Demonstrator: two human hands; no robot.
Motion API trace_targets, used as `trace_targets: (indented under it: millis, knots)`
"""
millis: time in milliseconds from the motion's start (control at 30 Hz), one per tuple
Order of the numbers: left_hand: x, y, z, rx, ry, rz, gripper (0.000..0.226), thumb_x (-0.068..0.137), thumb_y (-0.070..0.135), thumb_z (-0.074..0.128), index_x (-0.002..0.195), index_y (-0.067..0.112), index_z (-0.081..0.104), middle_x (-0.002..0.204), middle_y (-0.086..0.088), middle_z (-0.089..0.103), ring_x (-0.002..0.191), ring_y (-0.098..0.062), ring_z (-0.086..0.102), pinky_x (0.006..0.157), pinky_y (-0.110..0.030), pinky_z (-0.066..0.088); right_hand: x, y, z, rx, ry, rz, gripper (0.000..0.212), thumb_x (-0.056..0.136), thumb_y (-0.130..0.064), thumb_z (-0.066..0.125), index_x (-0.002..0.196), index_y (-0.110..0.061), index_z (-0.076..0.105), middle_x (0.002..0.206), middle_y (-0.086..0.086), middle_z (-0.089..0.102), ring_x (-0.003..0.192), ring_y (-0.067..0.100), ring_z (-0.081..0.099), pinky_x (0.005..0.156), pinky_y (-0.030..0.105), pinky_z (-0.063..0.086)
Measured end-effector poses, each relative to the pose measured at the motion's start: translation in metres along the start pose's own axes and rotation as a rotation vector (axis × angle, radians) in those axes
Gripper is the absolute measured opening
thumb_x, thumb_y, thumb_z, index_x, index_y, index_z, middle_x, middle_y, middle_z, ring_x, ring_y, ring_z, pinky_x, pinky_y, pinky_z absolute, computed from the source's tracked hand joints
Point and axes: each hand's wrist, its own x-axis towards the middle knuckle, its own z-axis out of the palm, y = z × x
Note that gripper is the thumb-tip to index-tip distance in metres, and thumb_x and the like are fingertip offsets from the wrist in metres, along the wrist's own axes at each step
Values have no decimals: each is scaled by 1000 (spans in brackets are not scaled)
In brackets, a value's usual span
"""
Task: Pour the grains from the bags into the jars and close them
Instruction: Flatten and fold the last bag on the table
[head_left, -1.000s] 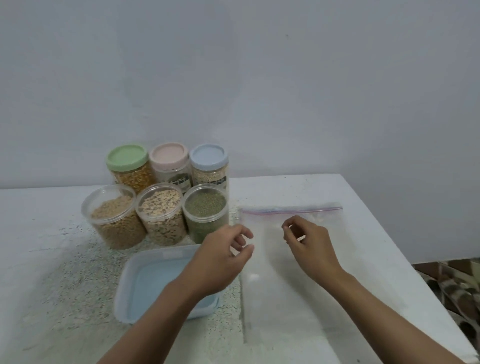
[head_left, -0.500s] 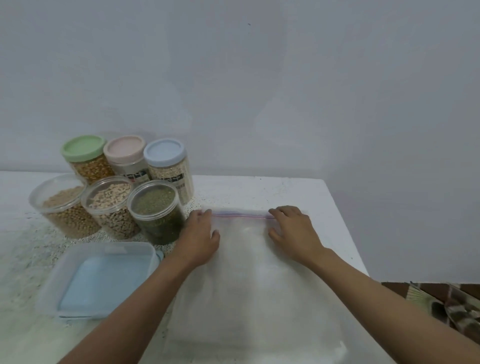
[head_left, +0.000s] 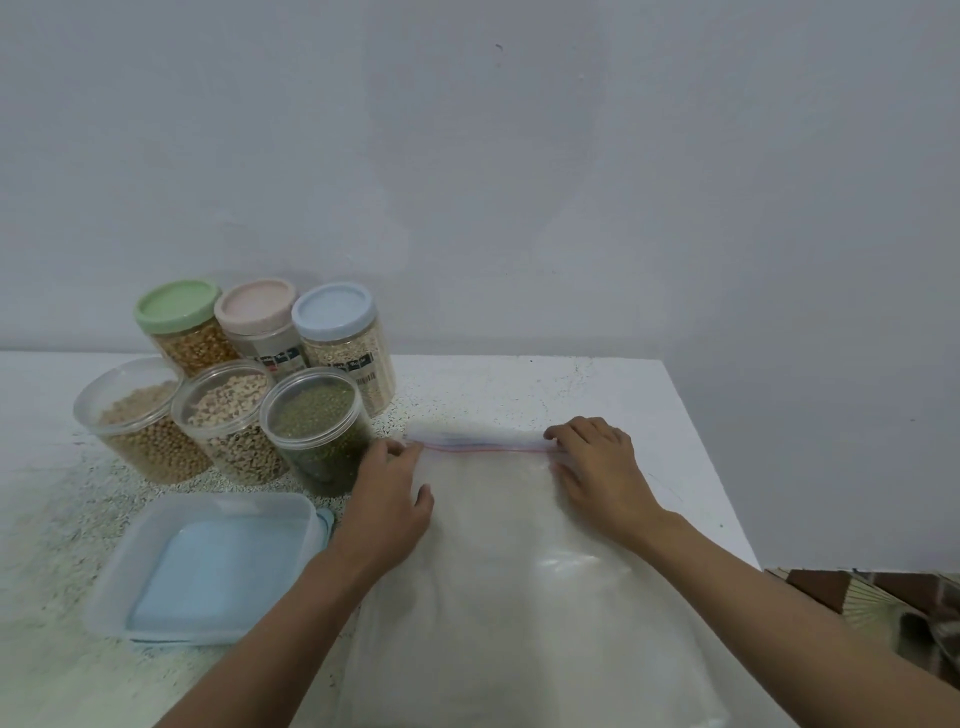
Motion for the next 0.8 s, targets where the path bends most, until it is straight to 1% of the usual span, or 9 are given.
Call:
trace_targets:
  millis: [100,167,267,367,467,533,600,700,800]
  knots:
    - [0,-1,-3,50,6,60,41,94,16,63,134,7,61,118,-3,42,108,-17,50,94,-24,43,0,0,1,10,38,-5,33,81,-6,58,111,-14,71,101,0,62,98,30,59,87,44,41]
    - [4,-1,-5,64,10,132,42,94,16,64,135,10,62,120,-4,46,112,-18,50,96,-26,45,2,-1,2,-7,34,-12,28,81,-6,62,106,-16,72,100,0,61,96,29,58,86,43,40]
    - [18,0,-5,89,-40,224,44,96,16,60,140,11,58,136,-7,52,128,-21,47,107,-32,41,4,-5,2,-26,-2,-28,24,82,-8,66,103,-18,70,106,-2,63,103,28,58,91,46,41]
    - [34,2,0,213,-118,256,45,102,21,51,146,12,49,149,-8,46,139,-26,38,114,-38,32,6,-8,2,-63,-13,-44,22,84,-7,63,102,-18,68,106,-2,66,106,28,59,95,51,42]
    - [45,6,4,345,-145,239,38,105,23,42,141,17,49,145,-5,47,135,-26,39,109,-42,31,9,-9,4,-121,-6,-21,22,83,-5,69,102,-16,68,101,-1,68,96,29,61,85,45,42]
    - [51,8,5,399,-144,243,34,103,23,44,136,18,51,138,-5,50,128,-26,42,105,-43,31,14,-8,6,-166,-19,-27,20,84,-7,72,103,-14,69,100,0,68,95,31,61,84,46,42]
    - [56,8,6,395,-133,242,33,100,22,49,132,18,53,131,-5,50,124,-26,43,102,-41,30,18,-8,5,-189,-36,-43,18,86,-11,71,104,-12,70,100,2,66,97,32,60,85,49,41]
    - [63,6,4,359,-138,228,31,96,23,55,127,20,56,125,-2,46,120,-23,44,101,-38,27,20,-8,4,-181,-43,-53,25,81,-8,73,106,-10,69,98,5,62,92,32,59,85,48,42]
    - [64,4,0,328,-194,209,29,96,26,58,124,24,53,124,-1,43,117,-22,46,103,-38,26,17,-8,3,-141,-58,-52,20,85,-8,63,105,-12,64,97,3,56,88,29,55,84,43,36]
